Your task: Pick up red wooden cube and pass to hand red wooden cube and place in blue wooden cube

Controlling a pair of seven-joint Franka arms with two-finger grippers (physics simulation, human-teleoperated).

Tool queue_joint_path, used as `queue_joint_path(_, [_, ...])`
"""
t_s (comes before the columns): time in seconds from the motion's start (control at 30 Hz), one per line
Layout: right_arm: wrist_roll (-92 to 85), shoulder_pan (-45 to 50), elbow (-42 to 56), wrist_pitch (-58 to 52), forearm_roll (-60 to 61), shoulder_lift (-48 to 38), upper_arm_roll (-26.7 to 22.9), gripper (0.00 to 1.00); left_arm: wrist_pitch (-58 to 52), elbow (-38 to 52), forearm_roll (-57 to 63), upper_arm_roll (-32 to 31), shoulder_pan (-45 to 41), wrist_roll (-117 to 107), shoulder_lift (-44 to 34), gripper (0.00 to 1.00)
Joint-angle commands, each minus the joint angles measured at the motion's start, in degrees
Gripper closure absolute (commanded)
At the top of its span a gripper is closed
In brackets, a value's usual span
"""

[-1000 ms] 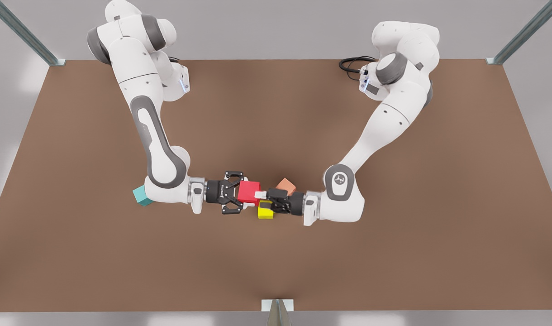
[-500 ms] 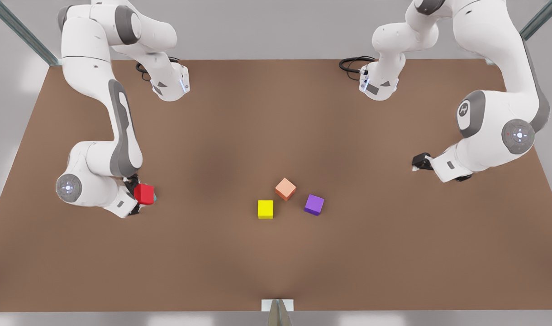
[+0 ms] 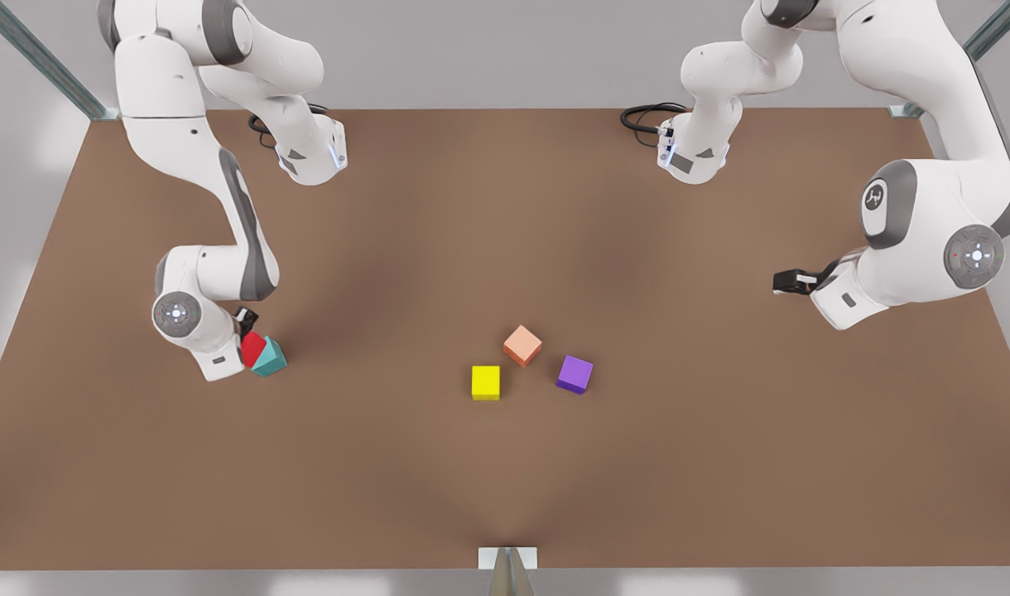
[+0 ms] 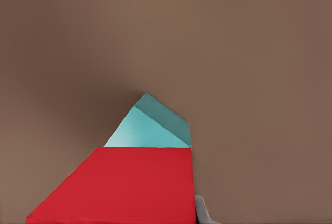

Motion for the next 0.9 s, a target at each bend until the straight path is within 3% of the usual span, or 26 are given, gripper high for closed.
queue_joint_path(0.0, [27.48, -0.08, -0.9, 5.76, -0.25, 0.02, -0.01, 0.42, -1.25, 0.0, 0.02, -0.01, 0.01, -5.73, -0.11, 0.0])
queue_joint_path(0.43, [27.48, -0.17, -3.45, 5.76, 2.39, 0.9, 0.17, 0.4, -3.18, -0.18, -0.07, -0.01, 0.53, -5.73, 0.42, 0.0])
queue_joint_path(0.47, [27.48, -0.08, -3.45, 5.76, 2.74, 0.99, 0.17, 0.0, -3.18, -0.18, -0.07, -0.01, 0.53, -5.73, 0.42, 0.0])
queue_joint_path(0.87, [27.22, 0.18, -0.47, 2.16, 4.06, -0.07, 0.61, 0.0, -3.09, -0.09, 0.02, -0.01, 0.53, -5.73, 0.68, 0.0])
